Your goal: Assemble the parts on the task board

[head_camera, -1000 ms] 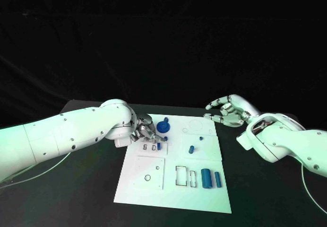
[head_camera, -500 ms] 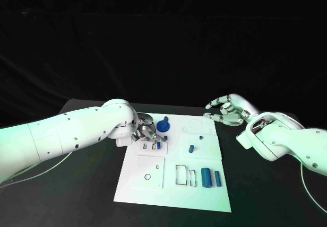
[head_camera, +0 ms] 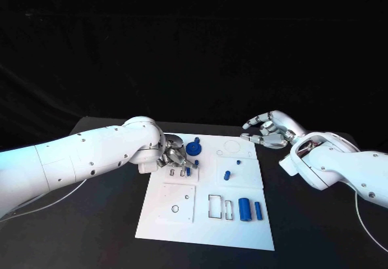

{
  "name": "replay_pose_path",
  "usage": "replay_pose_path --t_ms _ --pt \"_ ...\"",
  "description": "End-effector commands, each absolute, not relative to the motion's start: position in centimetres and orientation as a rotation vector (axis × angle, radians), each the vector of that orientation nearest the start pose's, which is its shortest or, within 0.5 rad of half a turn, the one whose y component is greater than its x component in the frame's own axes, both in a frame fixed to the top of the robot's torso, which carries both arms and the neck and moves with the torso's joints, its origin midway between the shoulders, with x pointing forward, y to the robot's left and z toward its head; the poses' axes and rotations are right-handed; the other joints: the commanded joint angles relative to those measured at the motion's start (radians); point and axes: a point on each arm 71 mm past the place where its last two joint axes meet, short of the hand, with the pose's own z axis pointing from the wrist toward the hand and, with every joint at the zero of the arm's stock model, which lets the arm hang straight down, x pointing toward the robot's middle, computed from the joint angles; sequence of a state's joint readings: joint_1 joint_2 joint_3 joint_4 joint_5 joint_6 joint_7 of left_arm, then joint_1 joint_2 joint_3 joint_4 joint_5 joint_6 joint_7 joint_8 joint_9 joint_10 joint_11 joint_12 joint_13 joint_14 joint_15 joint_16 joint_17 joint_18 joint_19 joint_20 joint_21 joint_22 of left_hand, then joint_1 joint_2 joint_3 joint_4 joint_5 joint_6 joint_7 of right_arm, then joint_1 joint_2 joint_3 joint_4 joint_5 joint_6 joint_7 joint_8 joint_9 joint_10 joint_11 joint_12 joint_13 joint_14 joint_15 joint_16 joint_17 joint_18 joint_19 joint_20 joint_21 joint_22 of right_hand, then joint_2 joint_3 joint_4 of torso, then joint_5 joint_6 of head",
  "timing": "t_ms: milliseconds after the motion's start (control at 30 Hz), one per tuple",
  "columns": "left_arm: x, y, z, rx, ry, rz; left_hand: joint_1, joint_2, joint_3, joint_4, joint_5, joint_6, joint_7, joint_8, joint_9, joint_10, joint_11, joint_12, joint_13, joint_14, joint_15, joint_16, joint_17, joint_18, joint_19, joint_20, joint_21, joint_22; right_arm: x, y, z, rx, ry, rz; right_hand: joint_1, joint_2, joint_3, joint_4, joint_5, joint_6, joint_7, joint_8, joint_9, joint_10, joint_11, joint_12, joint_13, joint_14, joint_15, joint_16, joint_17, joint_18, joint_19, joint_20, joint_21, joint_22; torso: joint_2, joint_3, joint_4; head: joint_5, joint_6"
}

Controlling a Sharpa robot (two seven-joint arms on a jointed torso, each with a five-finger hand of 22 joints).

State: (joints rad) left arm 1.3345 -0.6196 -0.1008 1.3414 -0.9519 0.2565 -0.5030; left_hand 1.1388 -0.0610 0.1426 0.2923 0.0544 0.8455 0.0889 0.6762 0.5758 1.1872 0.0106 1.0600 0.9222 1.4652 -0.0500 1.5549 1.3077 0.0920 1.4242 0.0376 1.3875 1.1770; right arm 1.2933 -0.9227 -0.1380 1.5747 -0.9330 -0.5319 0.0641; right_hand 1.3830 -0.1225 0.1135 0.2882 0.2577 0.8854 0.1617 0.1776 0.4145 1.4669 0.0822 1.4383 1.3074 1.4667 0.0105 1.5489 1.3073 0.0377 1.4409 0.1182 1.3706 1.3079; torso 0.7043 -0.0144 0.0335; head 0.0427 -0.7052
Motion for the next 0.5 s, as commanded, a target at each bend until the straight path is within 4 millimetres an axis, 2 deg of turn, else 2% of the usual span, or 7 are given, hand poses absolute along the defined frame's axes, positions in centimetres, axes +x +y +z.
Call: replay_pose_path --t_ms 33,133,400,500 --pt "51.38 14.95 -19.59 -0.069 2.425 -0.490 0.015 -0.001 0.007 -0.001 -0.003 0.001 -0.009 0.005 0.002 0.009 -0.003 0.009 0.003 0.100 -0.006 0.005 0.247 -0.018 0.008 0.002 0.005 0.003 48.20 -23.17 -16.23 0.285 1.554 0.889 -0.001 0.008 0.006 -0.002 0.005 0.008 -0.001 0.005 0.001 0.001 -0.005 0.006 0.142 0.082 -0.005 -0.005 0.167 0.018 -0.001 -0.006 -0.007 0.106 0.002 0.0022 -0.0003 0.000 -0.002" --pt "51.41 14.85 -19.62 -0.066 2.429 -0.490 0.028 0.002 0.017 -0.001 -0.003 0.001 -0.010 0.004 0.005 0.011 -0.004 0.012 0.008 0.100 -0.007 0.005 0.247 -0.018 0.009 0.001 0.006 0.006 48.23 -23.15 -16.27 0.284 1.554 0.888 -0.001 0.008 0.006 -0.002 0.005 0.008 -0.001 0.005 0.001 0.001 -0.005 0.006 0.143 0.082 -0.005 -0.005 0.167 0.018 -0.001 -0.006 -0.007 0.107 0.002 0.0003 -0.0002 0.000 -0.004" --pt "51.48 14.71 -19.71 -0.061 2.438 -0.488 0.047 0.003 0.040 -0.001 -0.002 0.001 -0.011 0.002 0.009 0.013 -0.005 0.017 0.014 0.100 -0.008 0.005 0.247 -0.019 0.009 0.000 0.008 0.009 48.25 -23.14 -16.29 0.282 1.554 0.887 -0.001 0.009 0.007 -0.002 0.005 0.008 -0.001 0.005 0.001 0.002 -0.005 0.007 0.143 0.082 -0.005 -0.005 0.166 0.017 -0.001 -0.006 -0.006 0.107 0.003 0.0006 -0.0023 -0.001 -0.011" --pt "51.53 14.74 -19.74 -0.062 2.440 -0.486 0.054 0.001 0.056 0.000 -0.003 0.002 -0.012 0.001 0.010 0.016 -0.006 0.020 0.018 0.100 -0.009 0.005 0.247 -0.019 0.010 -0.001 0.010 0.012 48.25 -23.17 -16.30 0.282 1.553 0.887 -0.001 0.009 0.007 -0.002 0.005 0.008 -0.001 0.005 0.001 0.002 -0.005 0.007 0.143 0.082 -0.005 -0.005 0.166 0.017 -0.001 -0.006 -0.006 0.107 0.002 -0.0001 -0.0012 -0.001 -0.012"
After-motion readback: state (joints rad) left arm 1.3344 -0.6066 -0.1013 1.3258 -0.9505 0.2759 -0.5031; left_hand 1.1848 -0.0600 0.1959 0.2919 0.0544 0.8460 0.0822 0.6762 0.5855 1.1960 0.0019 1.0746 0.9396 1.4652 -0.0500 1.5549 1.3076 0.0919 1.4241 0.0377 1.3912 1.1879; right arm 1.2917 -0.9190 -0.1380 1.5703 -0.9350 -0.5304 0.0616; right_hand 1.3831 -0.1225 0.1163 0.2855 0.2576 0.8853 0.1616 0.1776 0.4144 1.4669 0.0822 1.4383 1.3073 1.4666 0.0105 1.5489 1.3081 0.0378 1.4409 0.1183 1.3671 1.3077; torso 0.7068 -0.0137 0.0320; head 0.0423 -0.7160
